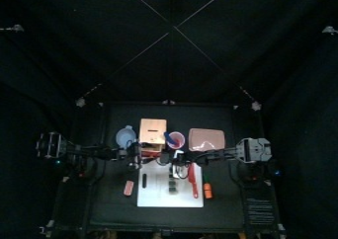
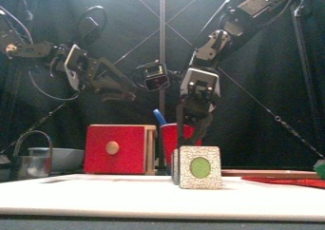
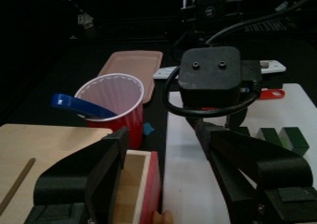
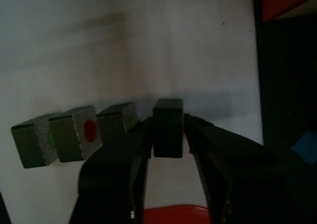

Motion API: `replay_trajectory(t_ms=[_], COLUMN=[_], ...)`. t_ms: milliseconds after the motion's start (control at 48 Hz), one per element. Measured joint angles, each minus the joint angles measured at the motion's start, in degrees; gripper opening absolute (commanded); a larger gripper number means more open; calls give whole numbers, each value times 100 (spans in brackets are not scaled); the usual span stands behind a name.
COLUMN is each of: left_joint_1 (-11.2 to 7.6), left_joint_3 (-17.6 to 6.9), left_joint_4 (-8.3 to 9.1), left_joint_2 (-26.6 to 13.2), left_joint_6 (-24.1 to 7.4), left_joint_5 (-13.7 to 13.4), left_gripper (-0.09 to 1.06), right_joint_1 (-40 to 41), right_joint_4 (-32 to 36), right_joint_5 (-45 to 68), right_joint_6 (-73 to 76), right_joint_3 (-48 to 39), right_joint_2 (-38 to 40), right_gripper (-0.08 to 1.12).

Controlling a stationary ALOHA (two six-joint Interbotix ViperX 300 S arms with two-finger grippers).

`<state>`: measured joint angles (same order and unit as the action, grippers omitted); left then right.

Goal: Place sushi on board then cut the sushi with the knife then place the pieces on the plate
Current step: Place the 4 sushi pieces on the plate

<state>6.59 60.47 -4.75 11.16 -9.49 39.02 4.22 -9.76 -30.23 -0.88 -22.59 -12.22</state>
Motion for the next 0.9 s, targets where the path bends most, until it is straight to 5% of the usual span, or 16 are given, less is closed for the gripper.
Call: replay_trajectory(t_ms=[188, 438, 646, 896], left_joint_1=[0, 0, 0, -26], left_joint_3=[18, 18, 18, 18], left_joint_4=[0, 0, -9, -9], left_joint_2=[-9, -9, -9, 0], left_joint_6=[0, 0, 0, -9], left_joint_5=[0, 0, 0, 0], left_gripper=[93, 93, 93, 93], right_joint_1=[114, 448, 1345, 2391], right_joint_4=[18, 193, 1028, 2681], right_joint_5=[-325, -448, -35, 70], right_joint_6=[422, 1934, 3973, 6469], right_joint_3=[-299, -1600, -2408, -2329], right_joint_2=[387, 1898, 2470, 2057], right_gripper=[57, 57, 57, 57])
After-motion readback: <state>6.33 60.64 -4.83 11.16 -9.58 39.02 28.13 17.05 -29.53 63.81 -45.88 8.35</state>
